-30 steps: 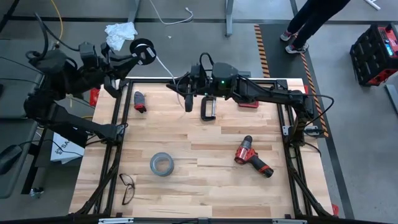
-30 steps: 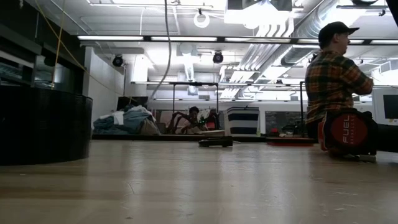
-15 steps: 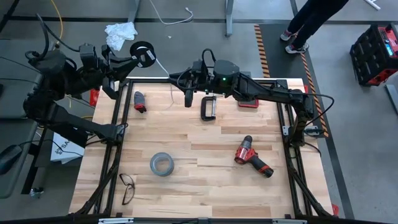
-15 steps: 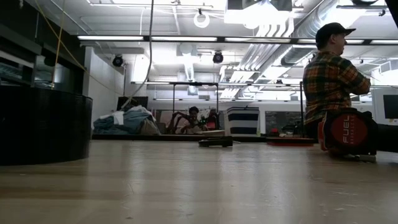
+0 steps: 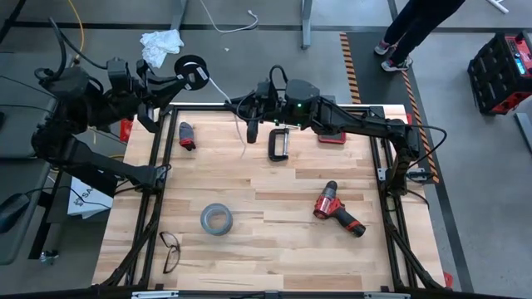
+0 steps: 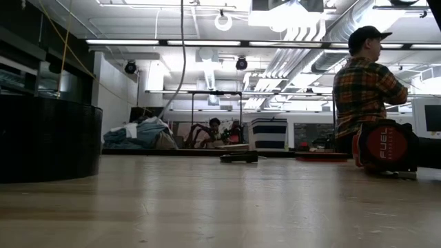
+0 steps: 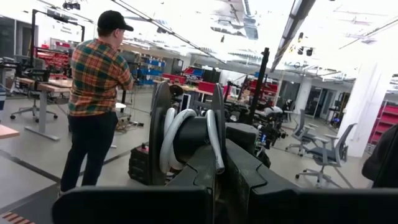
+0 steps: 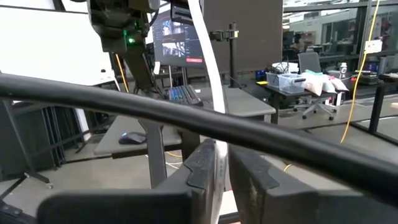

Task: Coil cords
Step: Coil the white wire

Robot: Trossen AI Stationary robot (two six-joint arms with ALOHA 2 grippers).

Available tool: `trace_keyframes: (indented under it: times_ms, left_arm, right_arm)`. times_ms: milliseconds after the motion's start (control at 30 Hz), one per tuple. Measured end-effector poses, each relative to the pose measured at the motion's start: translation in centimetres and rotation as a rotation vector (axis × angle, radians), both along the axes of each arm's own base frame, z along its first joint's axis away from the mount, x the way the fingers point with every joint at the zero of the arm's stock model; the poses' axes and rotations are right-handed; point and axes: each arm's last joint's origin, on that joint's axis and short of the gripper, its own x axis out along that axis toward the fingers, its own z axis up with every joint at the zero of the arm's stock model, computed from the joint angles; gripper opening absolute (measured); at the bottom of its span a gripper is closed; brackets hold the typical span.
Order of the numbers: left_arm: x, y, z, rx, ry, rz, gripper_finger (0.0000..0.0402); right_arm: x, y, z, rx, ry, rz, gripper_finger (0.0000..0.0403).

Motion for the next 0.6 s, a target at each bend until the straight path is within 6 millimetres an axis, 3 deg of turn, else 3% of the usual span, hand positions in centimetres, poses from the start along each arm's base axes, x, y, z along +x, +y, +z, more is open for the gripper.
trace_keyframes:
  times_ms: [600]
  left_arm:
    - [-0.16, 0.01, 0.01, 0.008, 0.002, 0.006, 0.0005]
  right_arm:
    - [0.0, -0.02, -0.28, 0.006, 0.03, 0.0, 0.0033]
